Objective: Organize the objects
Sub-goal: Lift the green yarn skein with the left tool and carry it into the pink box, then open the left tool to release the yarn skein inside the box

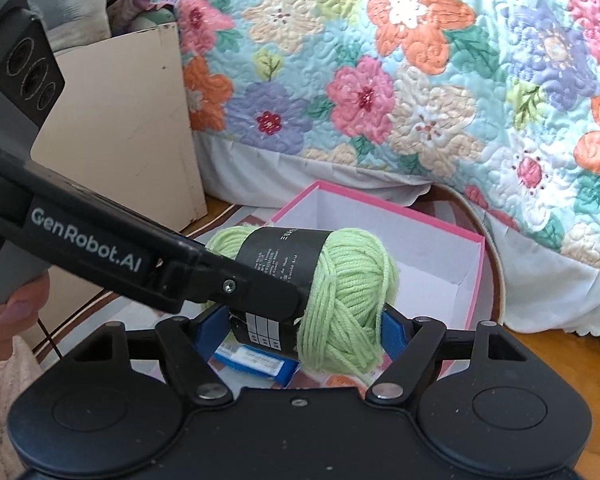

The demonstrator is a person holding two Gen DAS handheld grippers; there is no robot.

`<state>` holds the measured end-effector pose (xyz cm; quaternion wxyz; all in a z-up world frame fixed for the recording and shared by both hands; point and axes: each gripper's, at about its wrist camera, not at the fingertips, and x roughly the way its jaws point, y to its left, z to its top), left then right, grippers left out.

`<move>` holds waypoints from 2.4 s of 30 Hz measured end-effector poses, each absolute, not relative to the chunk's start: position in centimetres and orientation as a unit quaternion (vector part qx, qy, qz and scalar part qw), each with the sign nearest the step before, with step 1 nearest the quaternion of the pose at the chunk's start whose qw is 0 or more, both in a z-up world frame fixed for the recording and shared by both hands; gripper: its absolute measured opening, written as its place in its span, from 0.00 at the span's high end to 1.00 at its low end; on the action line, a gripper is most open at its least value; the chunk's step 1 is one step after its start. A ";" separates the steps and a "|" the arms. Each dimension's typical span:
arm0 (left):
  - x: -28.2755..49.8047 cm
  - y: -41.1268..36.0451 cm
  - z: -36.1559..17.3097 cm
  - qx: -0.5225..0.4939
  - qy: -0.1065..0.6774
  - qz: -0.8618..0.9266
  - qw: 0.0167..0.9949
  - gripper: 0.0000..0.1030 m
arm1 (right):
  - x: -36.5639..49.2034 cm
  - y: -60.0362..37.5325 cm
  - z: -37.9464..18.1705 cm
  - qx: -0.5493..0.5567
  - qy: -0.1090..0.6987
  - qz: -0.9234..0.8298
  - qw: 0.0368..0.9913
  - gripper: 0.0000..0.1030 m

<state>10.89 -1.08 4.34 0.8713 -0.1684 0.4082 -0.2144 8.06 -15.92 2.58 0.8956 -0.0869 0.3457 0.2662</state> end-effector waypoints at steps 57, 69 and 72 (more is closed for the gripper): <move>36.2 -3.8 -11.3 -0.205 0.504 -0.187 0.818 0.48 | 30.5 -18.9 -11.7 -0.152 0.452 0.184 0.859 0.58; 35.2 -4.3 -11.2 -0.163 0.518 -0.131 0.830 0.56 | 30.2 -18.6 -12.1 -0.194 0.432 0.160 0.866 0.72; 35.3 -4.8 -11.3 -0.163 0.512 -0.129 0.833 0.67 | 29.5 -19.4 -11.5 -0.160 0.425 0.185 0.871 0.71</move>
